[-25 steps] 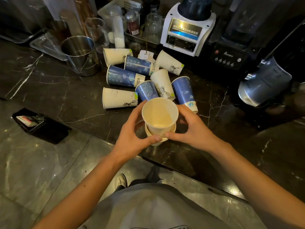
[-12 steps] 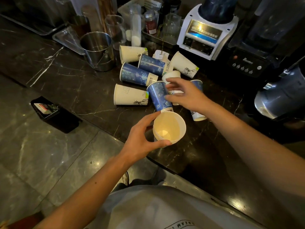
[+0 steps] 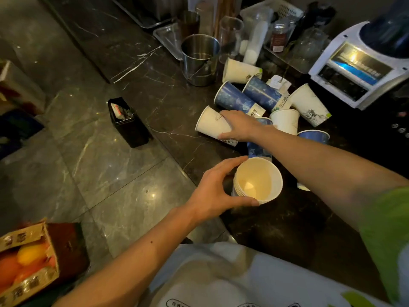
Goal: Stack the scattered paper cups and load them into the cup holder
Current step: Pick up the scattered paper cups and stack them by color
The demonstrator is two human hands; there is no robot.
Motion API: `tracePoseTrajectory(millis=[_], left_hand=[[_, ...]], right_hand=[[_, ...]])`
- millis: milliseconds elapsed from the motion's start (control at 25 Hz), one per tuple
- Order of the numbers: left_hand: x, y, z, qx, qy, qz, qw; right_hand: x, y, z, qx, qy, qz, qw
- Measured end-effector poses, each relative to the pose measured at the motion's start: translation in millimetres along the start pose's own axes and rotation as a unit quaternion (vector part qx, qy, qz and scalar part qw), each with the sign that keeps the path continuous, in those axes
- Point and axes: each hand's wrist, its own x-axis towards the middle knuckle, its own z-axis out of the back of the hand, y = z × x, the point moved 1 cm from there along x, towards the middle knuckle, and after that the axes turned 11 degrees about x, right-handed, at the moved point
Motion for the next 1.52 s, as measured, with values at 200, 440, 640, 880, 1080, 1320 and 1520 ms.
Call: tracePoseTrajectory(millis=[200, 440, 640, 880, 1080, 1320, 1520], left_hand=[[6, -4, 2, 0.008, -0.010, -0.015, 1.000], [19, 9, 31, 0.022, -0.031, -0.011, 0.999], [40, 20, 52, 0.005, -0.028, -0.003, 1.000], [49, 28, 65, -0.010, -0.013, -0.022, 1.000], [59, 37, 87, -0.015, -0.026, -0.026, 0.999], [75, 55, 107, -0.025, 0.032, -0.049, 0.998], [99, 64, 120, -0.016, 0.068, -0.066, 0.995]], right_hand=[[-40, 5, 27, 0.233, -0.133, 0.013, 0.963], [-152, 15, 66, 0.474, -0.284, 0.046, 0.832], [-175, 30, 34, 0.509, -0.229, 0.050, 0.828], [-157, 41, 21, 0.451, -0.207, 0.043, 0.867], [-144, 46, 4, 0.461, -0.116, 0.015, 0.880], [-129, 65, -4, 0.517, -0.153, -0.044, 0.841], [-117, 76, -8, 0.510, -0.224, -0.075, 0.827]])
